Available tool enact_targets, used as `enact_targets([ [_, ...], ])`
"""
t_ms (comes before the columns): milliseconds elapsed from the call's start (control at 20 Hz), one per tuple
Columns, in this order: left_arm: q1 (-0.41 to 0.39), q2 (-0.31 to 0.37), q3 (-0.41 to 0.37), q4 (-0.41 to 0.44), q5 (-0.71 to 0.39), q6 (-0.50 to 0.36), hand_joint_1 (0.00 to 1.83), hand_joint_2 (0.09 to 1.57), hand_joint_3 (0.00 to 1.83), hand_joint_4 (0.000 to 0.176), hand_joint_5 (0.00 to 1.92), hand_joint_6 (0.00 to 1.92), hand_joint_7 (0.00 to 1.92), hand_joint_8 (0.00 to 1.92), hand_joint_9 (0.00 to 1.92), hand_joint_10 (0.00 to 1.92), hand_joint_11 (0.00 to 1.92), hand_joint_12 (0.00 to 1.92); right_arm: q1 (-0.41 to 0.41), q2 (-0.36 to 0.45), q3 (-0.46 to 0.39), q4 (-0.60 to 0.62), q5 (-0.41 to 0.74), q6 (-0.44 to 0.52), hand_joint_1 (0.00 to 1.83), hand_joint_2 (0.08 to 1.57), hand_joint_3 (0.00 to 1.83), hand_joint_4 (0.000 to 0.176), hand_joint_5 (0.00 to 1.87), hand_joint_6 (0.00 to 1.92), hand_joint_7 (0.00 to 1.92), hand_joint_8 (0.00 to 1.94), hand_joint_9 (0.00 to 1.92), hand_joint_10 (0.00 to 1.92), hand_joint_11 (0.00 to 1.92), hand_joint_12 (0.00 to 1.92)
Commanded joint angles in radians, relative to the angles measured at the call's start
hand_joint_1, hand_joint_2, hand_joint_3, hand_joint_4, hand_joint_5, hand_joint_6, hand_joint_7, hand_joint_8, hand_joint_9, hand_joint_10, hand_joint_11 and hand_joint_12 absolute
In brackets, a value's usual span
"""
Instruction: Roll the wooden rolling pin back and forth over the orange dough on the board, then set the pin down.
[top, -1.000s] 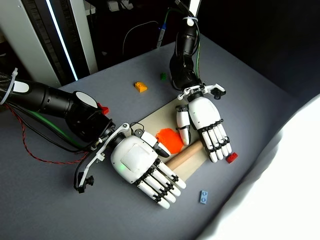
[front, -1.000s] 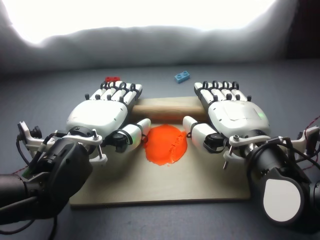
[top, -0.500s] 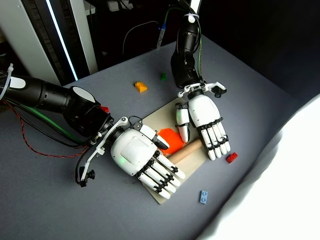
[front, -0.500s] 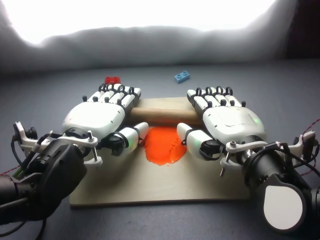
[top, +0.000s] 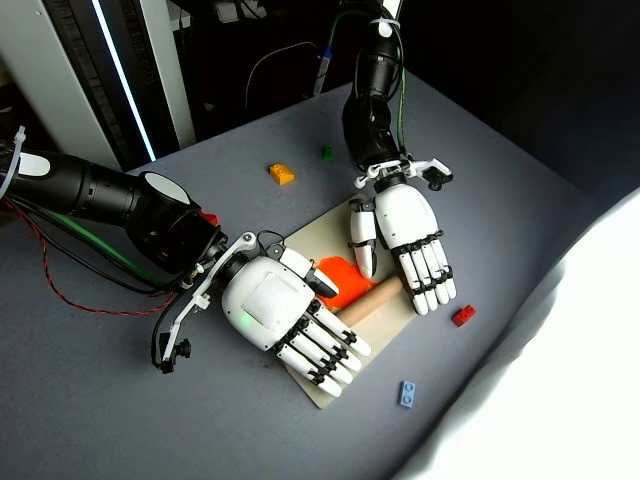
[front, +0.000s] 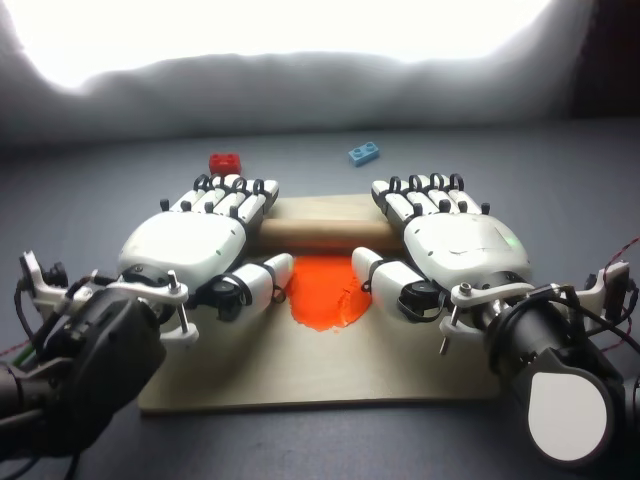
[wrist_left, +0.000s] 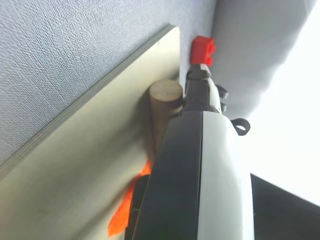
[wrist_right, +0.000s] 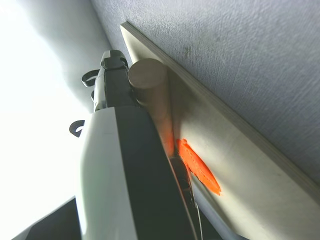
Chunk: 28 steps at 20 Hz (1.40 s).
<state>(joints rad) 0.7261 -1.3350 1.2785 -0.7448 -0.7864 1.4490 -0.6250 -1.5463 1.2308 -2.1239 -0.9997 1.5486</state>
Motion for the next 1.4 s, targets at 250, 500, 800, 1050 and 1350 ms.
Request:
enact_targets([
  [250,0.032,0.008,-0.033,0.005,-0.07,-0.018,0.0,1.56,0.01,0.0,0.0,0.0,0.0,0.0,0.0,0.0,0.0,0.0,-0.002,0.018,-0.047,-0.047,-0.038,0.002,0.0,1.57,0.05,0.0,0.06,0.0,0.05,0.0,0.01,0.0,0.0,0.0],
  [500,0.042,0.018,-0.051,0.005,-0.059,-0.019,0.0,1.56,0.01,0.0,0.0,0.0,0.0,0.0,0.0,0.0,0.0,0.0,-0.001,0.03,-0.066,-0.041,-0.031,-0.001,0.0,1.57,0.04,0.0,0.08,0.01,0.06,0.01,0.02,0.01,0.0,0.0],
  [800,0.044,0.038,-0.073,0.005,-0.029,-0.011,0.0,1.57,0.0,0.0,0.12,0.01,0.16,0.01,0.13,0.01,0.01,0.14,0.001,0.04,-0.079,-0.01,-0.015,-0.004,0.0,1.57,0.04,0.0,0.19,0.03,0.19,0.01,0.14,0.02,0.0,0.13],
  [1050,0.039,0.056,-0.091,0.005,0.003,-0.001,0.0,1.57,0.0,0.0,0.16,0.0,0.2,0.0,0.16,0.0,0.0,0.27,0.003,0.042,-0.08,0.011,-0.003,-0.008,0.0,1.57,0.03,0.0,0.22,0.02,0.23,0.0,0.17,0.01,0.0,0.29],
  [1350,0.04,0.078,-0.122,0.005,0.004,0.001,0.0,1.57,0.0,0.0,0.14,0.0,0.18,0.0,0.14,0.0,0.0,0.21,0.001,0.051,-0.125,0.011,-0.01,-0.021,0.0,1.57,0.03,0.0,0.25,0.02,0.27,0.01,0.2,0.01,0.0,0.45],
])
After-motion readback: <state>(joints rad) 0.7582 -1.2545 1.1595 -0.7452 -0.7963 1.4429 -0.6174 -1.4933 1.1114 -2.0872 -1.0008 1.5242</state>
